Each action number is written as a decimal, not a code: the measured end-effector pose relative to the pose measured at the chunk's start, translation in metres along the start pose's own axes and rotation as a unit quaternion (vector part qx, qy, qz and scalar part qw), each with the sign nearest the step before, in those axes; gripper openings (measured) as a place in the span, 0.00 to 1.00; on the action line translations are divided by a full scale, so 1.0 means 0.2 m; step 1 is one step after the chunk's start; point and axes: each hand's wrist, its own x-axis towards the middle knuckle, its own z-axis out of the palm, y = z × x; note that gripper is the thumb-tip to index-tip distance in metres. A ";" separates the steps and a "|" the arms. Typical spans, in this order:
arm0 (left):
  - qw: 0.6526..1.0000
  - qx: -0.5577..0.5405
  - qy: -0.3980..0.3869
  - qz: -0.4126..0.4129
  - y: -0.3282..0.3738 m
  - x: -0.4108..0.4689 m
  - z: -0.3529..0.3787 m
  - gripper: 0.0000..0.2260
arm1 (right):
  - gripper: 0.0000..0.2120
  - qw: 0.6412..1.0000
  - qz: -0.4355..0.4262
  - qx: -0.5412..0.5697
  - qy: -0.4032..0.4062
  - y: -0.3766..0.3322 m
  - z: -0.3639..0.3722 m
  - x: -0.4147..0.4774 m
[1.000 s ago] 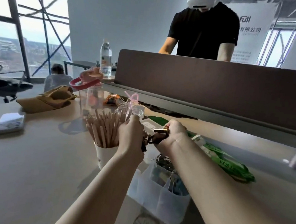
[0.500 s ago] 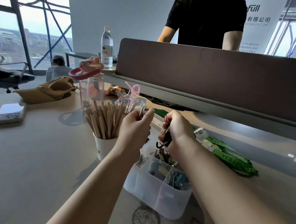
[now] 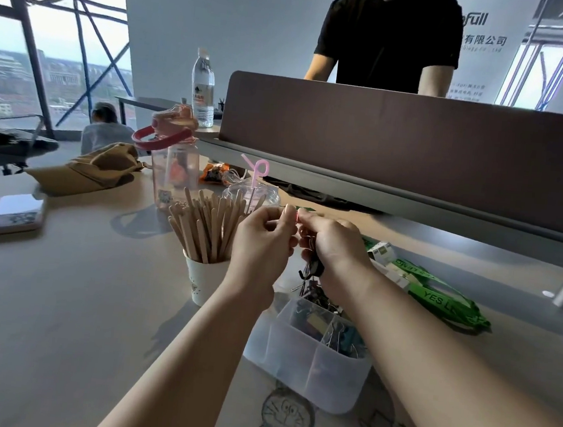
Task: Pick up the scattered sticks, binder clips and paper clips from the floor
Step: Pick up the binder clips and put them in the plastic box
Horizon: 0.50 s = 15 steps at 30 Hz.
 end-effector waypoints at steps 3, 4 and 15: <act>1.000 -0.011 0.001 -0.009 0.01 0.00 -0.01 0.16 | 0.05 1.000 0.010 0.005 -0.007 0.00 0.01 0.00; 1.000 -0.013 0.002 -0.012 0.01 0.00 -0.01 0.18 | 0.06 1.000 0.013 0.005 -0.004 0.00 0.01 0.00; 1.000 -0.017 0.006 -0.025 0.00 0.01 -0.01 0.08 | 0.09 0.998 -0.010 -0.060 -0.006 -0.04 -0.01 -0.04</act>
